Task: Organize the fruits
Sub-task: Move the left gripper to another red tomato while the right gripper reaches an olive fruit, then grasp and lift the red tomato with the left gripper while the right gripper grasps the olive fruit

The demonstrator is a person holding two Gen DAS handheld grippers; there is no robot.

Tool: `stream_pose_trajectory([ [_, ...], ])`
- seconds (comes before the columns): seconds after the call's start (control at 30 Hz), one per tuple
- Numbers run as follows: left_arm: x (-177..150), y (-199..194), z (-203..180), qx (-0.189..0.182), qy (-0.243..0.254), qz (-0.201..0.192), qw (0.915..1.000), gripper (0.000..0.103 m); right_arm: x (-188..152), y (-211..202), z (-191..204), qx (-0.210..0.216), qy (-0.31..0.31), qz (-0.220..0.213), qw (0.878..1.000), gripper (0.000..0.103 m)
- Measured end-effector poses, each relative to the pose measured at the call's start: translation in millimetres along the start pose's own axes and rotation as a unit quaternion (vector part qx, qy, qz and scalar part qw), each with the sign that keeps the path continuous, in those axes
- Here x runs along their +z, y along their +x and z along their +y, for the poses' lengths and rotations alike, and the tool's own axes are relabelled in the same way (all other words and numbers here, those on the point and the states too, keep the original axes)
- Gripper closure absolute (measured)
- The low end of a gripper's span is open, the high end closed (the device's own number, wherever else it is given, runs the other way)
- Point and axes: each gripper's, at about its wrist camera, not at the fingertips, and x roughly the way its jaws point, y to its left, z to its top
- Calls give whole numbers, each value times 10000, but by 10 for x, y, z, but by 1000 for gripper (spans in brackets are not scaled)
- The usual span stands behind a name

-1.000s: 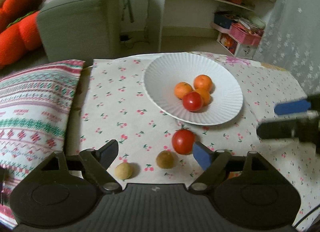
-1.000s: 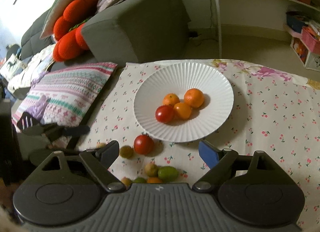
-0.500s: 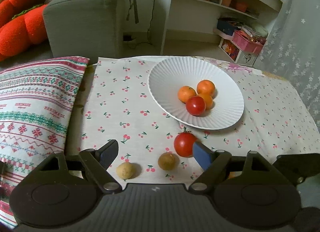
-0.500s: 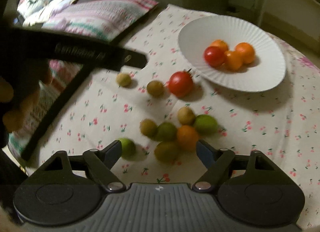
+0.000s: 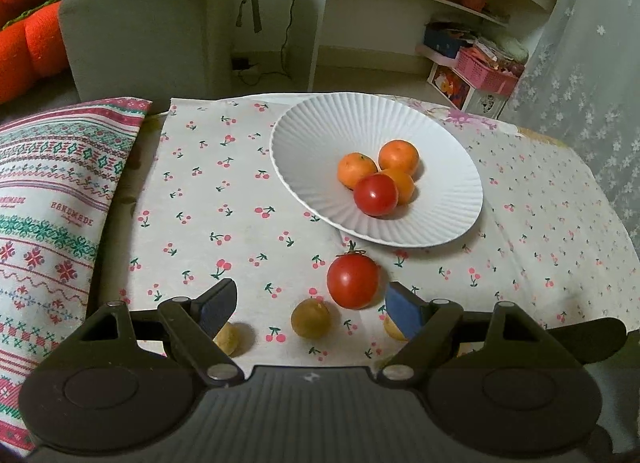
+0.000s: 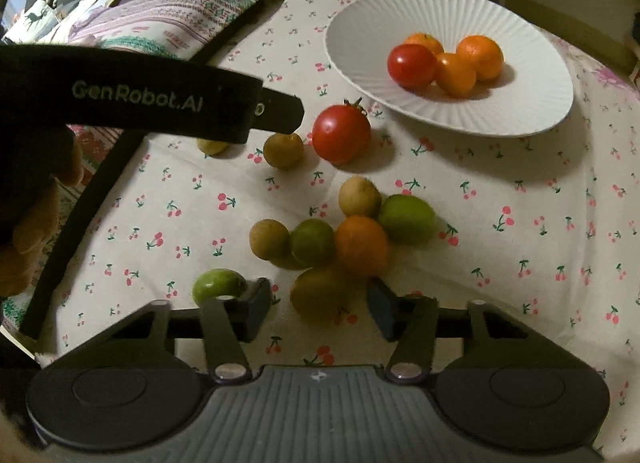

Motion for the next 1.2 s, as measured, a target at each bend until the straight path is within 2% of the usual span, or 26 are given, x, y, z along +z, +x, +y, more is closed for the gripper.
stream_pose_trajectory([
  [0.1, -2, 64, -28, -50, 62, 8, 10000, 27, 3, -13, 4, 0, -68, 6, 10000, 75],
  [0.37, 12, 247, -64, -193, 48, 60, 9998, 32, -12, -60, -46, 46, -53, 101, 9999, 76],
  [0.57, 18, 365, -158, -154, 329, 42, 9993, 37, 23, -128, -89, 6, -108, 22, 9999, 76],
  [0.67, 18, 425, -177, -92, 420, 64, 9991, 44, 37, -130, -95, 9, -80, 5, 10000, 76],
  [0.8, 17, 505, -194, -212, 414, 132, 9988, 72, 26, -100, -51, -20, -221, 33, 9997, 76],
  [0.93, 10, 510, -218, -217, 489, 137, 9985, 72, 25, -124, -57, -6, -267, 31, 9996, 75],
  [1.2, 32, 418, -144, -321, 189, 153, 9992, 72, 29, -236, -37, 98, -490, -179, 9986, 75],
])
